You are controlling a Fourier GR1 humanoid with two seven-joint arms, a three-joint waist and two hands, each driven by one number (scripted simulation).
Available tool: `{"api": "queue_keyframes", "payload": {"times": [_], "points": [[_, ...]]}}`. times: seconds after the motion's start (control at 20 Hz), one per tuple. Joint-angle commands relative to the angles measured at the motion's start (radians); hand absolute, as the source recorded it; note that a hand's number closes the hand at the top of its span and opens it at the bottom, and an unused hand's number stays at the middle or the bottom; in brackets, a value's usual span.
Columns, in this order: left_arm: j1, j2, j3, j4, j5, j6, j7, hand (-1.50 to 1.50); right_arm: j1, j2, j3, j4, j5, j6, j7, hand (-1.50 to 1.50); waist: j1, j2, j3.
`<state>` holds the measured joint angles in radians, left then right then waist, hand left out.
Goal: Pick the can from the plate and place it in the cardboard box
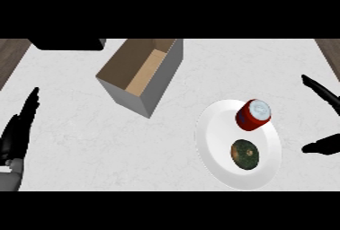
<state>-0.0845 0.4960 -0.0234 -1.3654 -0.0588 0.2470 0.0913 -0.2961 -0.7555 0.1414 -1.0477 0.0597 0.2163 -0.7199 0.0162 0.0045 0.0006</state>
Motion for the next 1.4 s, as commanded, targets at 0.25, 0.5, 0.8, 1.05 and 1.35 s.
{"api": "queue_keyframes", "payload": {"times": [0.25, 0.5, 0.8, 1.05, 1.35], "points": [[-0.042, -0.007, 0.014, 0.034, -0.017, -0.012, 0.001, 0.00, -0.198, -0.101, 0.154, 0.015, 0.248, 0.132, 0.174, -1.50, 0.002, 0.000, -0.001], [-0.016, 0.014, 0.052, 0.021, 0.007, -0.057, -0.006, 0.00, -0.279, -0.041, 0.209, 0.038, 0.329, 0.228, 0.276, -1.50, 0.000, -0.002, -0.001], [0.044, -0.053, 0.022, -0.037, -0.055, -0.018, -0.005, 0.00, -0.321, 0.040, 0.197, 0.017, 0.407, 0.279, 0.403, -1.50, -0.005, -0.005, 0.000], [-0.019, -0.043, 0.103, 0.078, -0.055, -0.066, -0.072, 0.00, -0.309, 0.104, 0.157, 0.031, 0.500, 0.285, 0.376, -1.50, -0.010, -0.004, -0.001], [0.000, -0.039, 0.134, 0.038, -0.067, -0.100, -0.044, 0.00, -0.242, 0.149, 0.142, -0.026, 0.574, 0.290, 0.403, -1.50, -0.013, -0.005, -0.001]]}}
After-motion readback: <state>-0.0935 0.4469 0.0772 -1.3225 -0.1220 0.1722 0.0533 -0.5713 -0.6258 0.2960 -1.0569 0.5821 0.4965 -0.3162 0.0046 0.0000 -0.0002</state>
